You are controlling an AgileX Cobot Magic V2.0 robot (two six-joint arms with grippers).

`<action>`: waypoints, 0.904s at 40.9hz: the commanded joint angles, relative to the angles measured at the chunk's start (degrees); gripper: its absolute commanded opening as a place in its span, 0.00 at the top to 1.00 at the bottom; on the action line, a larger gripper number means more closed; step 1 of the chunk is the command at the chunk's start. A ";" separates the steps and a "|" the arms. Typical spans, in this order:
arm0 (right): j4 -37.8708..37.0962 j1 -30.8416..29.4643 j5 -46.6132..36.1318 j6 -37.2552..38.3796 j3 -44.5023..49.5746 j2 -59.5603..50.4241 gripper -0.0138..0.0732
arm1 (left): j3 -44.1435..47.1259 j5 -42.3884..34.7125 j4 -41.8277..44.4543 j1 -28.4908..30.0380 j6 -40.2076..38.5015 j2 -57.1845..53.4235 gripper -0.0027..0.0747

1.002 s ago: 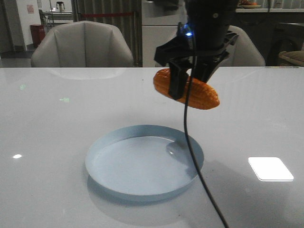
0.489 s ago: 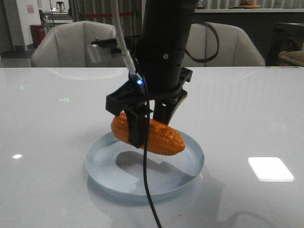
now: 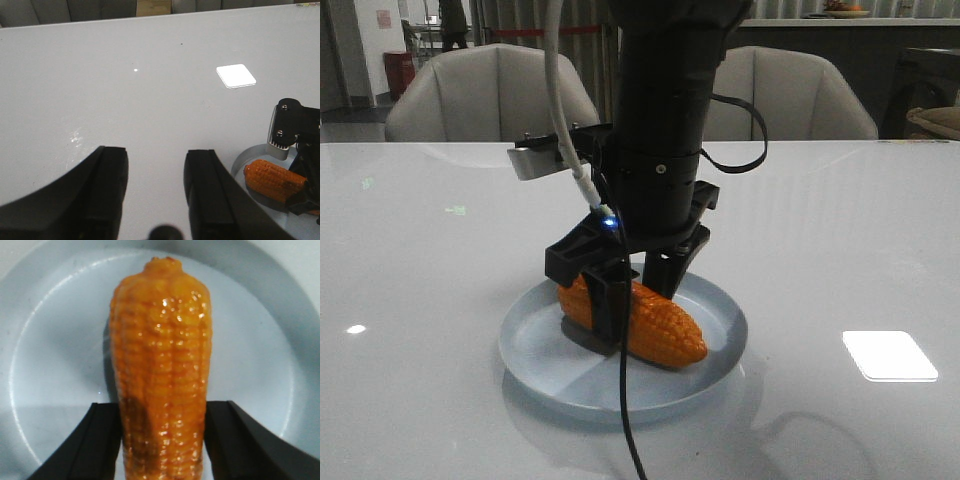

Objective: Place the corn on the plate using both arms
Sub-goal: 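Open the right gripper to release the corn and raise it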

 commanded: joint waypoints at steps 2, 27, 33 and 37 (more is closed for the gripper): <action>0.46 -0.05 -0.43 -0.39 -1.56 -2.47 0.21 | -1.57 -4.12 -0.90 0.14 -0.05 -0.33 0.50; 0.58 -1.96 12.12 3.44 -18.79 -13.10 0.20 | -1.57 -4.12 -0.90 0.14 -0.05 -0.33 0.50; 0.47 -5.06 10.81 8.96 -18.87 -21.39 0.20 | -1.57 -4.12 -0.90 0.14 -0.05 -0.33 0.50; -0.29 -8.46 10.75 9.92 -18.54 -26.37 0.20 | -1.57 -4.12 -0.90 0.14 -0.05 -0.33 0.50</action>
